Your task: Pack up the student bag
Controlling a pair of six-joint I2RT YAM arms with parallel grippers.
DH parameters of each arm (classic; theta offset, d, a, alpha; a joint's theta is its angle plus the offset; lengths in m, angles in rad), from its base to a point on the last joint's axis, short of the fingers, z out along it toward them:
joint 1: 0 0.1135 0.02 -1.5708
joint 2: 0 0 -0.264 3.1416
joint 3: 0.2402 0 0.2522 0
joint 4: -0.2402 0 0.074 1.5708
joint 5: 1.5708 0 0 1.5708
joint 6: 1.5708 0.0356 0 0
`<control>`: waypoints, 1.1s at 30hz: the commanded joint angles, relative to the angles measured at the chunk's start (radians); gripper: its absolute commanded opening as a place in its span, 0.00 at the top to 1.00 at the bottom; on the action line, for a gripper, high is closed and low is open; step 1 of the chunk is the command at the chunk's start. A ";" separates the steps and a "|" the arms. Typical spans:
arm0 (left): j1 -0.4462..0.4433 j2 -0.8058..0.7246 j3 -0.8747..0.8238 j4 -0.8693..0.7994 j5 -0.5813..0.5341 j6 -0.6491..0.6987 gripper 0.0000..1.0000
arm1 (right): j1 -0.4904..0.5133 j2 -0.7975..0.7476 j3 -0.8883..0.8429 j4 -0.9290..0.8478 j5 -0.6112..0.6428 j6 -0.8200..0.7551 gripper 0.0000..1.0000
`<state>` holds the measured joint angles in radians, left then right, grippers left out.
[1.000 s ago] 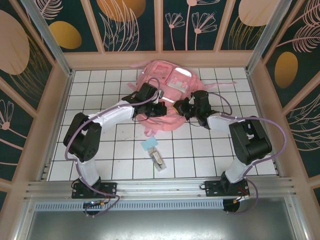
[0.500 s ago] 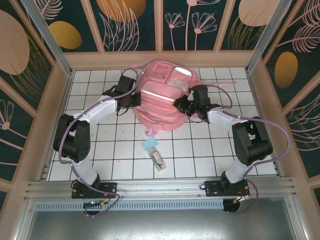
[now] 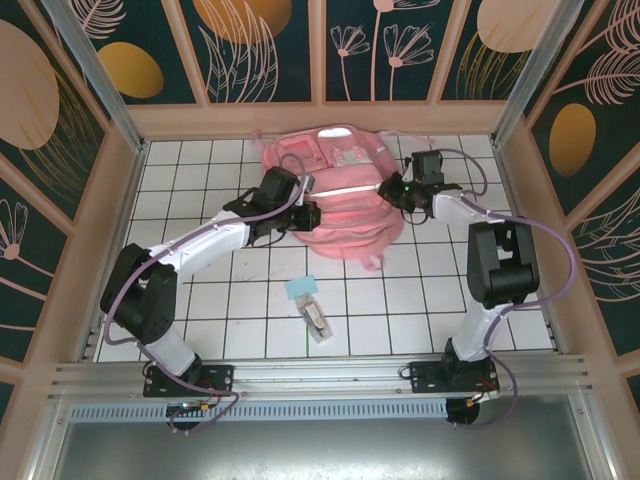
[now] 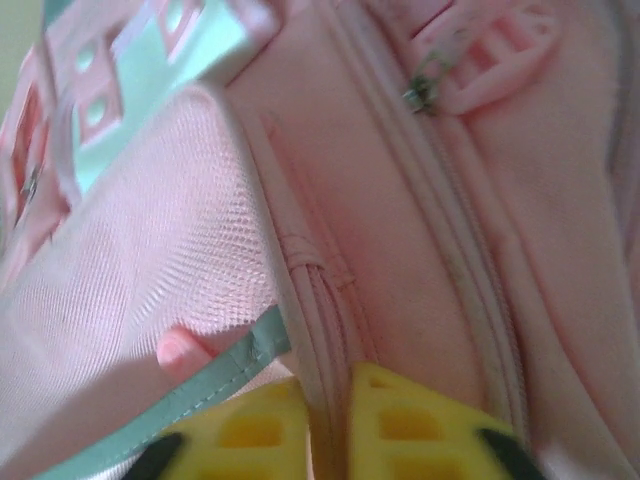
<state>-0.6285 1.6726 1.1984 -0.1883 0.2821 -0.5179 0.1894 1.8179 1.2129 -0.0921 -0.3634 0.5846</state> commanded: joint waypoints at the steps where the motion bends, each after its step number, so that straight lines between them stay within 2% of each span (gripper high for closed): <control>1: -0.051 0.050 0.042 0.057 0.136 -0.080 1.00 | -0.013 0.008 0.086 0.054 0.066 0.006 0.66; 4: -0.059 0.155 0.133 0.079 0.139 -0.117 1.00 | -0.013 -0.066 0.040 0.038 0.082 0.042 0.47; 7: -0.062 0.225 0.224 0.098 0.142 -0.148 1.00 | -0.013 -0.182 -0.056 0.019 0.083 0.078 0.41; 11: -0.068 0.263 0.304 0.127 0.162 -0.164 1.00 | -0.011 -0.320 -0.203 0.052 0.006 0.168 0.43; 15: -0.077 0.260 0.316 0.132 0.167 -0.163 1.00 | -0.001 -0.379 -0.309 0.133 -0.060 0.268 0.45; 19: -0.093 0.242 0.282 0.148 0.169 -0.169 1.00 | 0.025 -0.348 -0.334 0.222 -0.093 0.329 0.47; 26: -0.123 0.228 0.231 0.152 0.192 -0.173 1.00 | 0.093 -0.185 -0.259 0.318 -0.104 0.369 0.48; 28: -0.125 0.220 0.218 0.140 0.192 -0.164 1.00 | 0.101 -0.138 -0.237 0.321 -0.108 0.374 0.62; 31: -0.125 0.194 0.186 0.122 0.161 -0.148 1.00 | 0.099 -0.116 -0.255 0.349 -0.098 0.388 0.94; 32: -0.123 0.184 0.173 0.111 0.132 -0.145 1.00 | 0.098 -0.120 -0.265 0.361 -0.091 0.391 1.00; 33: -0.115 0.176 0.162 0.091 0.077 -0.150 1.00 | 0.096 -0.130 -0.276 0.369 -0.087 0.392 1.00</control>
<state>-0.7258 1.9327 1.3823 -0.0937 0.3714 -0.6849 0.2733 1.6852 0.9375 0.1726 -0.4545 0.9688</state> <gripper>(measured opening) 0.064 0.042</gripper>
